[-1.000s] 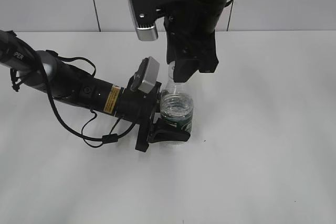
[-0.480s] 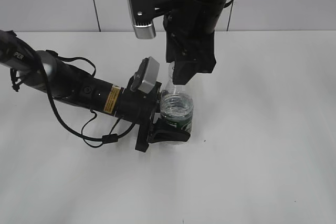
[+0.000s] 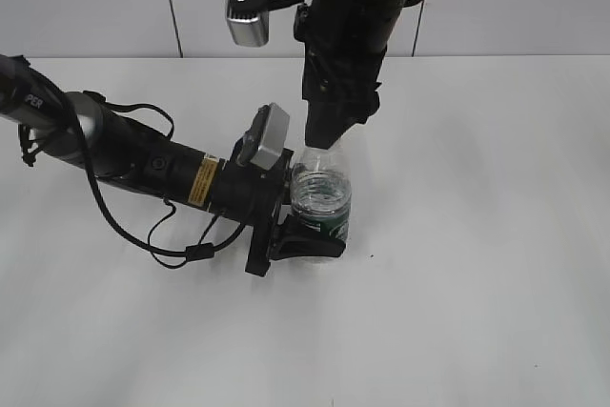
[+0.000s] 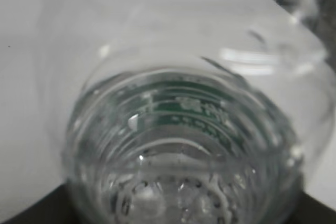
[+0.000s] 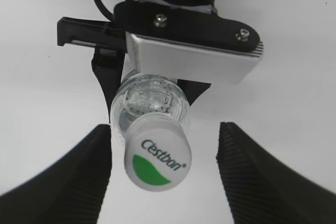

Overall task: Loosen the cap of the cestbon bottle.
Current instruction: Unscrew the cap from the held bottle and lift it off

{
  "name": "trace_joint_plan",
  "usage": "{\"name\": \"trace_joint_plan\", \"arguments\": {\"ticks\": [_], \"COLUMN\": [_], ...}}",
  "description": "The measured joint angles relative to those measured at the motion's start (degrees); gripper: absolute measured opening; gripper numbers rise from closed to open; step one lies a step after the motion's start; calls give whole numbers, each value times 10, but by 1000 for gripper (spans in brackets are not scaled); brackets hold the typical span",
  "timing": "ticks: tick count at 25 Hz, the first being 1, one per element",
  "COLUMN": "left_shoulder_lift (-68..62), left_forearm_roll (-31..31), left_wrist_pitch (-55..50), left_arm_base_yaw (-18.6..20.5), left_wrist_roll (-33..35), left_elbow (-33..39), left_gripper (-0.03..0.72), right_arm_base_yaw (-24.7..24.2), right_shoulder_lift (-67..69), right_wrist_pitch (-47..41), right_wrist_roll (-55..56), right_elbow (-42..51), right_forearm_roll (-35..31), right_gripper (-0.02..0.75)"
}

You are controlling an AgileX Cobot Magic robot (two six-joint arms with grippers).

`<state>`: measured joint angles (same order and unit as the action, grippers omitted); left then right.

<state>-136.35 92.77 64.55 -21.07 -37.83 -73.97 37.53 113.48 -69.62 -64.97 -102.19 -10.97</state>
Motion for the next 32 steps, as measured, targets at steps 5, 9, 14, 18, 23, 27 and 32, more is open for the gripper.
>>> {"name": "trace_joint_plan", "arguments": {"ticks": [5, 9, 14, 18, 23, 27, 32], "left_shoulder_lift": [0, 0, 0, 0, 0, 0, 0], "left_forearm_roll": [0, -4, -8, -14, -16, -17, -19], "left_wrist_pitch": [0, 0, 1, 2, 2, 2, 1], "left_arm_base_yaw": [0, 0, 0, 0, 0, 0, 0], "left_wrist_roll": [0, 0, 0, 0, -1, -1, -2], "left_elbow": [0, 0, 0, 1, 2, 2, 2], "left_gripper": [408, 408, 408, 408, 408, 408, 408], "right_arm_base_yaw": [0, 0, 0, 0, 0, 0, 0], "right_shoulder_lift": [-5, -12, -12, -12, -12, -12, -19], "right_wrist_pitch": [0, 0, 0, 0, 0, 0, -1], "right_wrist_roll": [88, 206, 399, 509, 600, 686, 727], "right_elbow": [0, 0, 0, 0, 0, 0, -7], "right_forearm_roll": [1, 16, 43, 33, -19, -12, -7], "right_gripper": [485, 485, 485, 485, 485, 485, 485]}}
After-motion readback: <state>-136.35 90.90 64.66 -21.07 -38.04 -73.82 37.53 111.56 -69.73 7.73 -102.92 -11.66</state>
